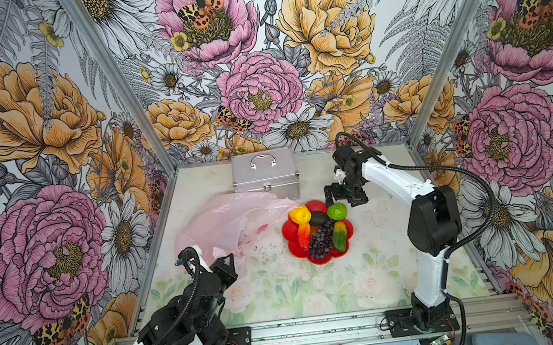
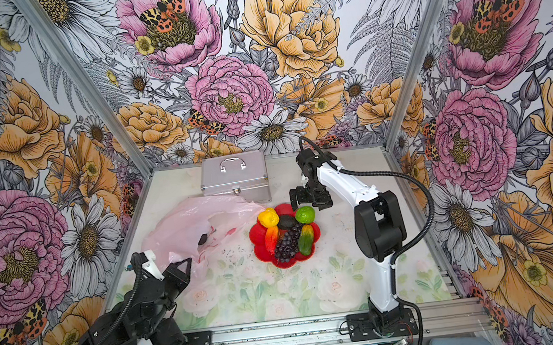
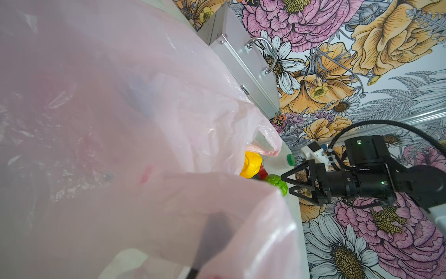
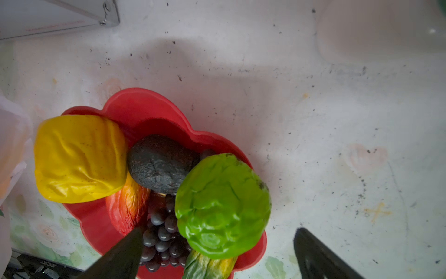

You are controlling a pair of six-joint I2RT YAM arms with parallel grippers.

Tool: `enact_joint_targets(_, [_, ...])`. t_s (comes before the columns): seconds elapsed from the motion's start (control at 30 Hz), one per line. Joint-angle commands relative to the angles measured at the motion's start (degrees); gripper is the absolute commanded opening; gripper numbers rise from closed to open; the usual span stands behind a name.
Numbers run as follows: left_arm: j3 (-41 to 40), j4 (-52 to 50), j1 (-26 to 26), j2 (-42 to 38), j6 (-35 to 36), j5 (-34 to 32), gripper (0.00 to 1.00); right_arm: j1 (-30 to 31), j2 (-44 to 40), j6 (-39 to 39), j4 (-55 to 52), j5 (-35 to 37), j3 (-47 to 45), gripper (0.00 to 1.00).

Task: Place the fruits into the plastic bag
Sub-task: Pick up the fruit from the plate.

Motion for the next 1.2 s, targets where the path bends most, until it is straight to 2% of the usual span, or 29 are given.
enact_joint_targets(0.0, [-0.4,0.2,0.5,0.4,-0.7,-1.5,0.0,-0.7,1.3,-1.6,0.1,-2.1,1.9,0.99])
enact_joint_targets(0.23, [-0.8,1.3,0.5,1.5,-1.6,-1.7,0.0,-0.8,2.7,-1.6,1.2,-3.6,0.4,0.96])
enact_joint_targets(0.8, [-1.2,1.7,0.5,1.5,-2.1,-1.7,0.0,-0.7,2.7,0.1,4.5,-6.5,-3.7,0.79])
enact_joint_targets(1.17, [-1.3,1.9,0.5,1.6,-2.5,-1.6,0.0,-0.6,2.4,0.4,4.8,-7.2,-4.3,0.64])
